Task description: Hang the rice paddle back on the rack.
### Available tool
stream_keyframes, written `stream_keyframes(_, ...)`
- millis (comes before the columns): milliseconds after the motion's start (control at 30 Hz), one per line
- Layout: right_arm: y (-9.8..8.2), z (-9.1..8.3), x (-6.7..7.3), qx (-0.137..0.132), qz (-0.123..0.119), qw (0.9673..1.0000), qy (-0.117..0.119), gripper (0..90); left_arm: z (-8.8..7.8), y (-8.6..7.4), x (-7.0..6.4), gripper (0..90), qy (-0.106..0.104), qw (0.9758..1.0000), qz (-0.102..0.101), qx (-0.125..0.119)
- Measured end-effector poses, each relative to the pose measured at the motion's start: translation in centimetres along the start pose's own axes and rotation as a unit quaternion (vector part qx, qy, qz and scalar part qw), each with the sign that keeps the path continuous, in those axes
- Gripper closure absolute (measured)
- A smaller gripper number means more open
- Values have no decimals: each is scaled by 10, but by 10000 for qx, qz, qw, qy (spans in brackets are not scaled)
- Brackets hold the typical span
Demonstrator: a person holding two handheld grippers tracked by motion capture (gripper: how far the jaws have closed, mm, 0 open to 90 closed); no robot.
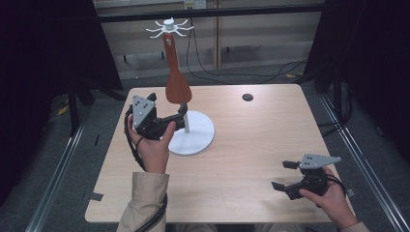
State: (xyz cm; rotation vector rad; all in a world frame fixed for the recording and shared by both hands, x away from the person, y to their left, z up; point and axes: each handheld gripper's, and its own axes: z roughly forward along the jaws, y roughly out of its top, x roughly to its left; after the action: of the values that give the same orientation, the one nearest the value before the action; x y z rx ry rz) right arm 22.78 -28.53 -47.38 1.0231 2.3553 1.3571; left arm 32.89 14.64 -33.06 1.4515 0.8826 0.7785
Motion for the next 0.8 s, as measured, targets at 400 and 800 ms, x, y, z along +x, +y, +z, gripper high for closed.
stream_keyframes(400,2,-1,1,-63,-21,9999,-106,46,-7,-20,3,19,-12,9998,-56,198)
stream_keyframes(800,3,-2,1,-93,-12,9997,-220,20,-14,-39,6,22,-49,9993,-166,319)
